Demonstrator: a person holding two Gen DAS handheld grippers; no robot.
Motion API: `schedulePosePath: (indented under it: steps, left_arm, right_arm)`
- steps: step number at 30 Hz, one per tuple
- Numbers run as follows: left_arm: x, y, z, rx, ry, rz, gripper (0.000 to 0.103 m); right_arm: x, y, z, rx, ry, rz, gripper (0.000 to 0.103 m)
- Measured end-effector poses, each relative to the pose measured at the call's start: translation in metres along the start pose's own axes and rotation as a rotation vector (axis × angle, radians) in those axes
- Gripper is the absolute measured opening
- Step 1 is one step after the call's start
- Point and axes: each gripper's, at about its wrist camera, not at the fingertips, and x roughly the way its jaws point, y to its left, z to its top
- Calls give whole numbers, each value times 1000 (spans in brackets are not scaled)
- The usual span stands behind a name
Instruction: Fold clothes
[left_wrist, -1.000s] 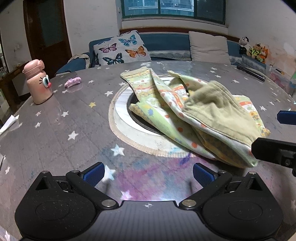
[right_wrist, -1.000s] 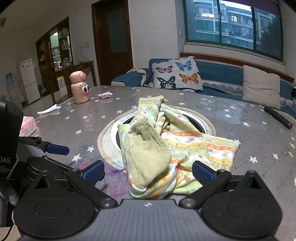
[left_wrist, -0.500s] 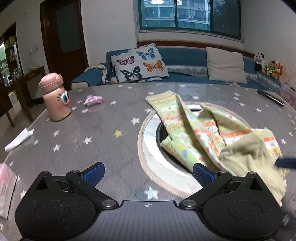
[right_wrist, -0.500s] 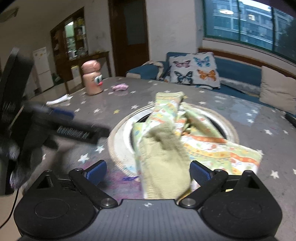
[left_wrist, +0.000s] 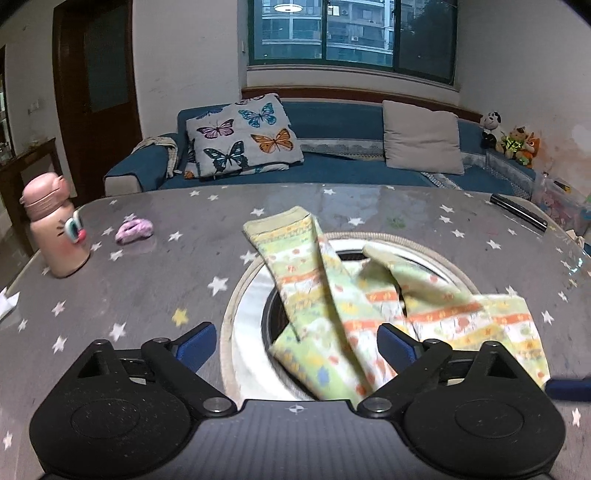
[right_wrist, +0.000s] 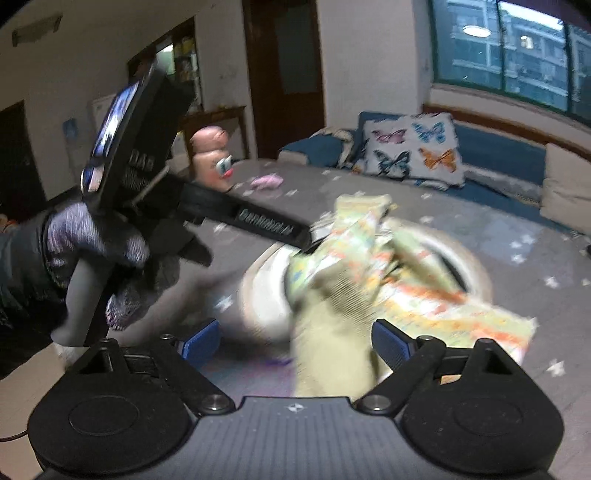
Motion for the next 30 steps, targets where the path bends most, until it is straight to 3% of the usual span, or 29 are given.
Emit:
schedulePosePath:
  steps: [5,10,20,22,24,28,30]
  left_arm:
    - [20,-3,10,0,13,-21,86]
    - [39,-5,17,-1,41,-46,79]
    - [74,-17,28,16,98,-104,67]
    - [82,-19,29,13,123,-115,59]
    - [88,-19,29,3,144,-135,41]
    - [92,-19,26,-8,163,-165,22]
    - [91,-19,25,-6,161,-177,11]
  right_arm:
    - [3,-38,20,27,-35,-103,91]
    - [32,-77,30,55,-8,-183,88]
    - [94,-107,29,100,74,-181,78]
    - [102,-110,29,107,87,-168,71]
    - [110,-114,29,117,101,-158,62]
    - [119,-119,27,137,115,-147,45]
    - [121,-120,26,145,120,-149,29]
